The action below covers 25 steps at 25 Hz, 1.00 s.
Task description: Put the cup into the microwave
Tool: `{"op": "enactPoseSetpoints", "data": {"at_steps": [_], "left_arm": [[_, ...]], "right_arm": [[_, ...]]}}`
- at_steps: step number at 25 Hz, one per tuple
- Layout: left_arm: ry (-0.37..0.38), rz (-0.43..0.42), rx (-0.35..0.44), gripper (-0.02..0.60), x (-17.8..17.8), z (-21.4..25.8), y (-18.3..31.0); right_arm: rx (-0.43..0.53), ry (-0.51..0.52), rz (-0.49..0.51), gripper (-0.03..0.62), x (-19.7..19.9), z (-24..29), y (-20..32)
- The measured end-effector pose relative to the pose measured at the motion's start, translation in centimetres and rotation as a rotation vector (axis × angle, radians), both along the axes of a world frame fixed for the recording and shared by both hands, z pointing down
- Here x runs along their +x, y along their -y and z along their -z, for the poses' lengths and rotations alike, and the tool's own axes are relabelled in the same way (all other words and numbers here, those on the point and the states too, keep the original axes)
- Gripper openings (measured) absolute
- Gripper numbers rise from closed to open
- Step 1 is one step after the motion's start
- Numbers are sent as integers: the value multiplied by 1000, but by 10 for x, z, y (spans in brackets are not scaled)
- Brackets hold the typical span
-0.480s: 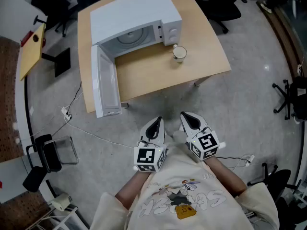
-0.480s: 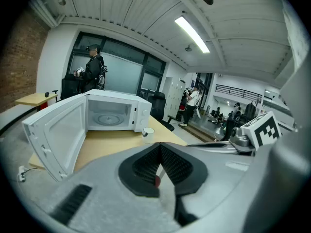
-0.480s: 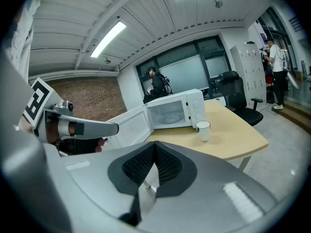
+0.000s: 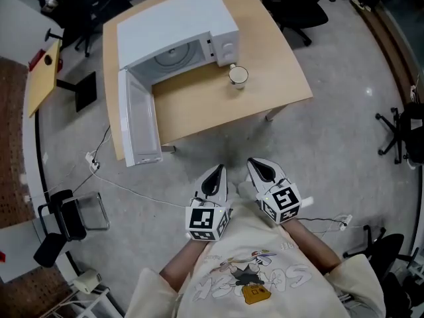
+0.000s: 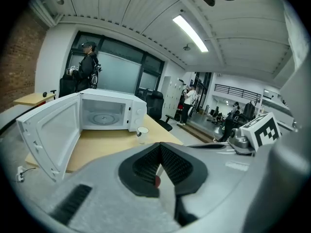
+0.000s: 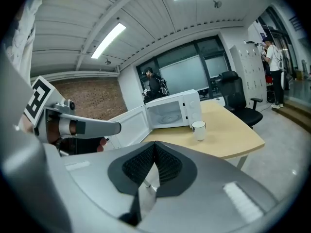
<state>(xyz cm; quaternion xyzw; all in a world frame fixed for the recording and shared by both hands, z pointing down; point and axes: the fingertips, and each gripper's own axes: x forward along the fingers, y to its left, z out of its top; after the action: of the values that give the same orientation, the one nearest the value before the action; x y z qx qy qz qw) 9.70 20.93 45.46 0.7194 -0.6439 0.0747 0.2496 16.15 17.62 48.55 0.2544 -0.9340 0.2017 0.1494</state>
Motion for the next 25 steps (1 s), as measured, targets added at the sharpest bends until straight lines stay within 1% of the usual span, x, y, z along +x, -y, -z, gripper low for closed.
{"op": "enactPoseSetpoints", "data": {"at_steps": [2,5,9,12,14,20,22,25], "left_arm": [[6,5,-5,5,7,-4,-1],[10,12,-13,5,12,-9,-1],[3,11,-33,5,3,-16,18],[0,-18,-36,5,-11,-22,48],[-4,-36,-26,5,-27,-22,75],[-18,-104,16,5,-80,-10,153],[-20,-133,20,5,-90,-11,170],[-9,-192,34,6,-94,-19,193]], "right_arm": [[-10,32,1,6,2,0,1],[-22,51,2,6,6,-4,2],[-40,52,-11,6,2,-11,17],[-34,47,-24,6,-11,-13,44],[-23,37,-44,5,-24,-14,70],[-28,-3,-171,5,-59,-20,145],[-20,-6,-199,6,-68,-16,161],[-3,-26,-190,6,-80,-14,178]]}}
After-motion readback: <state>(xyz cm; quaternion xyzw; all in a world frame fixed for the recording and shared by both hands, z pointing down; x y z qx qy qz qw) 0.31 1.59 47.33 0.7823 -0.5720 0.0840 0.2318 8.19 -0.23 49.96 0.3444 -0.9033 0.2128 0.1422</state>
